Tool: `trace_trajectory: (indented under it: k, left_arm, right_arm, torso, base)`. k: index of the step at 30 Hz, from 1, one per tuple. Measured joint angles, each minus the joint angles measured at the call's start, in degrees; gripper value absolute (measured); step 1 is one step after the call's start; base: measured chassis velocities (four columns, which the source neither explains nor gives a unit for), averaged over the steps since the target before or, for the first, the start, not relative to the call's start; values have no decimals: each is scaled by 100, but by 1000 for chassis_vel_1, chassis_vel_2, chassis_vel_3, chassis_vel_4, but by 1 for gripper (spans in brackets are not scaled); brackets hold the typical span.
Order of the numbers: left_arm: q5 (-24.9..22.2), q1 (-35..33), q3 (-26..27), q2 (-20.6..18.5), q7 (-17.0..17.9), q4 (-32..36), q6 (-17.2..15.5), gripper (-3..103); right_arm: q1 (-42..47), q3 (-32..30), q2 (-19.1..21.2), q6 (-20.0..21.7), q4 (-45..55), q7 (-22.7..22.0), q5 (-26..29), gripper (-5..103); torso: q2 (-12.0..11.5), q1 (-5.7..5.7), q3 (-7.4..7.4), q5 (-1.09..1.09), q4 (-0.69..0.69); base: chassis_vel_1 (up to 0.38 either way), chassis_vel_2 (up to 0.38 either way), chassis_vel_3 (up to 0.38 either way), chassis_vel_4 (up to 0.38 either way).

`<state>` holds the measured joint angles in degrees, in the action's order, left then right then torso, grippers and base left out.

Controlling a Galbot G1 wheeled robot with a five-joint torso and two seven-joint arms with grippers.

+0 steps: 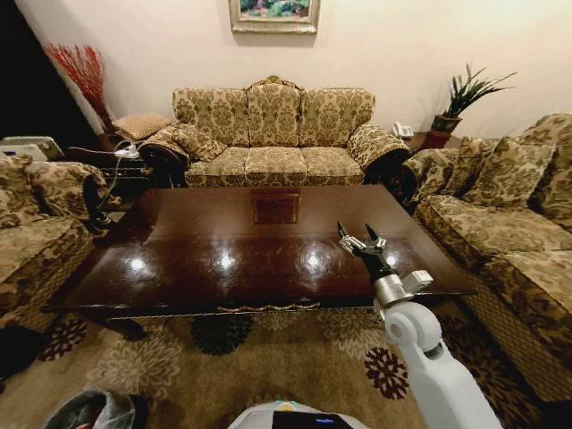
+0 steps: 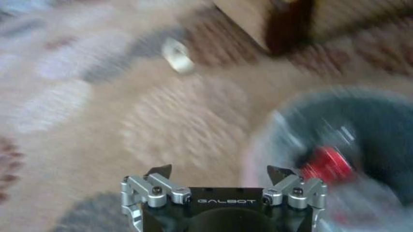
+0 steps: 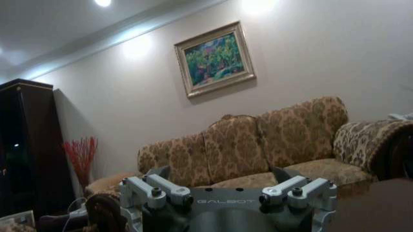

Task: Move to the front of the table and place the trash on the table into the trash bin.

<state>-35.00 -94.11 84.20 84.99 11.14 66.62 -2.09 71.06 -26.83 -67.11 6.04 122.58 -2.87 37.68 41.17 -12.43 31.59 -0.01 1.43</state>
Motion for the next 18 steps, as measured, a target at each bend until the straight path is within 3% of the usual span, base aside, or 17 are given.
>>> trace_trajectory:
  k: [5, 7, 8, 10, 11, 12, 14, 15, 16, 18]
  left_arm:
    - [-5, -167, 396, -70, 342, 717, 127, 100]
    - [-192, -279, 688, -191, 479, 1772, -44, 100]
    - [-192, -279, 688, -191, 479, 1772, -44, 100]
    - [-535, -386, 769, -236, 416, 2583, -26, 100]
    - [-535, -386, 769, -236, 416, 2583, -26, 100]
    - [-866, -542, 770, -256, 29, 3562, -87, 100]
    - [-1263, -733, 613, -311, -547, 4581, -243, 100]
    - [-1540, -886, 371, -382, -867, 5270, -412, 100]
    - [-1540, -886, 371, -382, -867, 5270, -412, 100]
    - [-1660, -966, 4, -515, -1269, 5934, -500, 100]
  right_arm:
    - [163, -108, 89, 77, 118, -6, -1, 100]
    - [290, -179, 113, 168, 298, -83, -18, 100]
    - [290, -179, 113, 168, 298, -83, -18, 100]
    - [413, -263, 108, 261, 481, -173, -52, 100]
    - [413, -263, 108, 261, 481, -173, -52, 100]
    - [642, -355, 91, 338, 747, -256, -135, 100]
    - [957, -403, 44, 347, 961, -281, -343, 100]
    - [1294, -426, -51, 283, 1110, -283, -644, 100]
    - [1294, -426, -51, 283, 1110, -283, -644, 100]
    - [1605, -445, -205, 198, 1225, -315, -1003, 100]
  torso:
    - [0, 0, 0, 0, 0]
    - [0, 0, 0, 5, -2]
    - [0, 0, 0, 5, -2]
    - [0, 0, 0, 4, -2]
    - [0, 0, 0, 4, -2]
    - [0, 0, 0, -1, 0]
    - [0, 0, 0, 10, -3]
    - [0, 0, 0, 4, -3]
    - [0, 0, 0, 4, -3]
    - [0, 0, 0, 2, -3]
  base:
    - [0, 0, 0, 0]
    - [0, 0, 0, 0]
    - [0, 0, 0, 0]
    - [0, 0, 0, 0]
    - [0, 0, 0, 0]
    - [0, 0, 0, 0]
    - [0, 0, 0, 0]
    - [0, 0, 0, 0]
    - [0, 0, 0, 0]
    - [0, 0, 0, 0]
